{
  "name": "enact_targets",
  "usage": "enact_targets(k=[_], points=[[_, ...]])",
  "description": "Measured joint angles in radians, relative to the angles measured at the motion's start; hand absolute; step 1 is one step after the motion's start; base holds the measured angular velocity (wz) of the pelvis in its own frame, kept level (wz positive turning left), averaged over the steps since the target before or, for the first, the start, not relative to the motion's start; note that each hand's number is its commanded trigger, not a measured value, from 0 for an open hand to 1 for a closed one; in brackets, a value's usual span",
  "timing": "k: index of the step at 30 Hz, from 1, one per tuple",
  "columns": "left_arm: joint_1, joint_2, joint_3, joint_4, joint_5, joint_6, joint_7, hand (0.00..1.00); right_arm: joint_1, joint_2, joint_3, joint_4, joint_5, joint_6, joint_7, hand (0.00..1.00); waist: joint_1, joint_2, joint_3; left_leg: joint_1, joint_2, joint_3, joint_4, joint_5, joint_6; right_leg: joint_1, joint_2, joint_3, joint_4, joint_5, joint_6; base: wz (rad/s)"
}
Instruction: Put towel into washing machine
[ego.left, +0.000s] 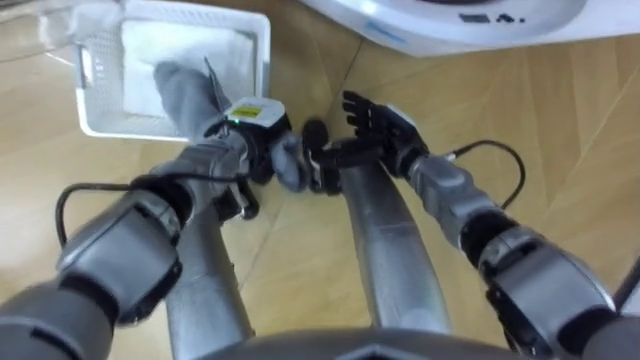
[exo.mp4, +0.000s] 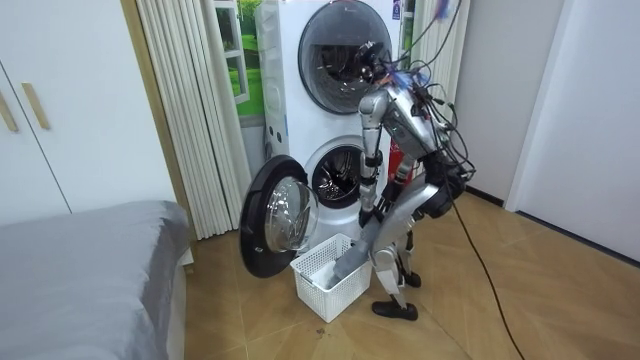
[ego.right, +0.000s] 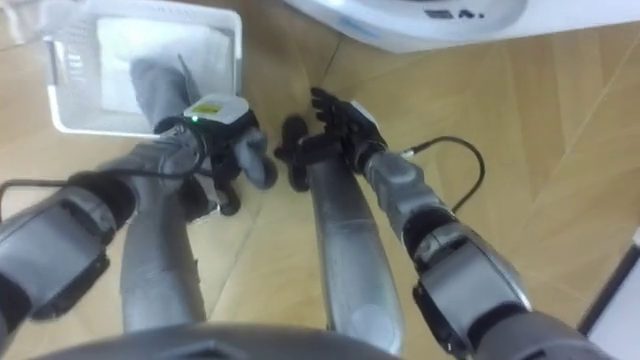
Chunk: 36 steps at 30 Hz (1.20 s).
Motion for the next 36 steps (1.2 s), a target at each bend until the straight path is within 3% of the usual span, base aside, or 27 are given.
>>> enact_targets(k=[4, 8, 14, 18, 21, 24, 28, 31, 36], points=[[0.017, -0.003, 0.007, 0.002, -0.022, -0.002, 0.006, 1.00, 0.024, -0.001, 0.000, 0.012, 0.007, 0.002, 0.006, 0.00, 0.021, 0.001, -0.0003, 0.087, -0.017, 0.002, -0.051, 0.010, -0.003, 0.086, -0.007, -0.005, -0.037, 0.000, 0.004, 0.07], [0.032, -0.001, 0.085, 0.001, -0.086, -0.015, 0.040, 1.00, 0.056, -0.027, -0.002, 0.011, -0.019, 0.001, 0.005, 0.00, 0.052, 0.007, -0.0030, 0.194, -0.029, 0.004, -0.105, 0.017, -0.008, 0.188, -0.012, -0.006, -0.079, -0.001, 0.008, 0.05], [0.072, 0.018, 0.215, -0.025, -0.278, -0.039, 0.069, 1.00, 0.106, -0.059, -0.028, -0.002, -0.062, -0.001, 0.019, 0.00, 0.072, 0.020, -0.0074, 0.318, -0.031, 0.003, -0.155, 0.019, -0.012, 0.317, -0.012, -0.015, -0.128, -0.004, 0.014, 0.03], [0.097, 0.021, 0.226, -0.108, -0.493, -0.046, 0.047, 1.00, 0.126, -0.079, -0.039, -0.007, -0.067, -0.002, 0.029, 0.00, 0.096, 0.028, -0.0114, 0.367, -0.040, 0.003, -0.181, 0.025, -0.013, 0.364, -0.020, -0.024, -0.143, -0.006, 0.017, 0.04], [0.128, 0.015, 0.243, -0.157, -0.744, -0.054, -0.046, 1.00, 0.128, -0.078, -0.041, -0.012, -0.096, -0.003, 0.050, 0.00, 0.099, 0.028, -0.0137, 0.402, -0.050, 0.002, -0.208, 0.035, -0.013, 0.396, -0.027, -0.027, -0.159, -0.006, 0.018, 0.08], [0.160, 0.004, 0.242, -0.201, -0.987, -0.053, -0.175, 1.00, 0.131, -0.071, -0.061, -0.015, -0.156, 0.002, 0.065, 0.00, 0.110, 0.034, -0.0213, 0.406, -0.049, -0.011, -0.213, 0.038, -0.016, 0.410, -0.023, -0.035, -0.176, -0.003, 0.018, 0.06], [0.195, -0.027, 0.213, -0.257, -1.258, -0.025, -0.331, 1.00, 0.133, -0.060, -0.059, -0.044, -0.174, 0.003, 0.073, 0.00, 0.120, 0.032, -0.0250, 0.407, -0.048, -0.025, -0.209, 0.041, -0.019, 0.425, -0.023, -0.057, -0.185, -0.003, 0.018, 0.10], [0.203, -0.042, 0.171, -0.283, -1.366, -0.005, -0.431, 1.00, 0.110, -0.057, -0.059, -0.050, -0.173, 0.006, 0.101, 0.00, 0.125, 0.029, -0.0366, 0.408, -0.049, -0.027, -0.208, 0.042, -0.018, 0.429, -0.024, -0.060, -0.189, -0.003, 0.018, 0.02], [0.206, -0.034, 0.131, -0.291, -1.470, 0.038, -0.535, 1.00, 0.105, -0.063, -0.059, -0.049, -0.176, 0.041, 0.137, 0.00, 0.118, 0.024, -0.0434, 0.435, -0.049, -0.036, -0.227, 0.046, -0.021, 0.468, -0.021, -0.072, -0.213, 0.001, 0.017, 0.03]])
